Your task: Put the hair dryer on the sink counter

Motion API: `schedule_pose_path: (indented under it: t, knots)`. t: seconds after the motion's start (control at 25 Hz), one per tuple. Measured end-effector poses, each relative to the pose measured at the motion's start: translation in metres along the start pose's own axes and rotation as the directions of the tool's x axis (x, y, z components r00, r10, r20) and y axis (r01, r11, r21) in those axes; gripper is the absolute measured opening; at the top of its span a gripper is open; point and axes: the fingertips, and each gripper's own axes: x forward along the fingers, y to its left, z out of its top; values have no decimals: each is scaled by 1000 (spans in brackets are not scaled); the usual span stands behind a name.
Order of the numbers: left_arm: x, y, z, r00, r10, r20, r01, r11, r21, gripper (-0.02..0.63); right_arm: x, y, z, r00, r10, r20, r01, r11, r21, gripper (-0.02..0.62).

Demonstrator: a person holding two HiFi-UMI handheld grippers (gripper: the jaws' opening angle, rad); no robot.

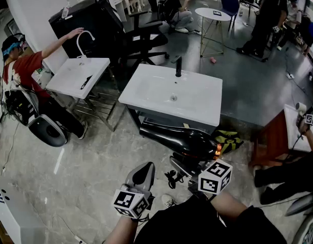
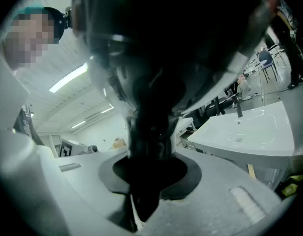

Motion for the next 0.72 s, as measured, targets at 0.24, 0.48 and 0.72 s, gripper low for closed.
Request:
schedule_pose_path:
  t: [0.24, 0.48, 0.72]
  knots:
    - [-1, 3, -3, 1000, 15, -22, -15, 1000, 18, 3, 0, 0, 1, 1000, 0, 4, 0, 1000, -9, 83]
    - [-3, 4, -3, 1000, 16, -22, -16, 1000, 13, 3, 2, -1, 1, 1000, -3, -4, 3, 1000, 4, 83]
    - [-5, 11, -2, 1000, 23, -15, -23, 1000, 8, 3, 10, -6, 0, 1000, -14, -8, 14, 1000, 27, 83]
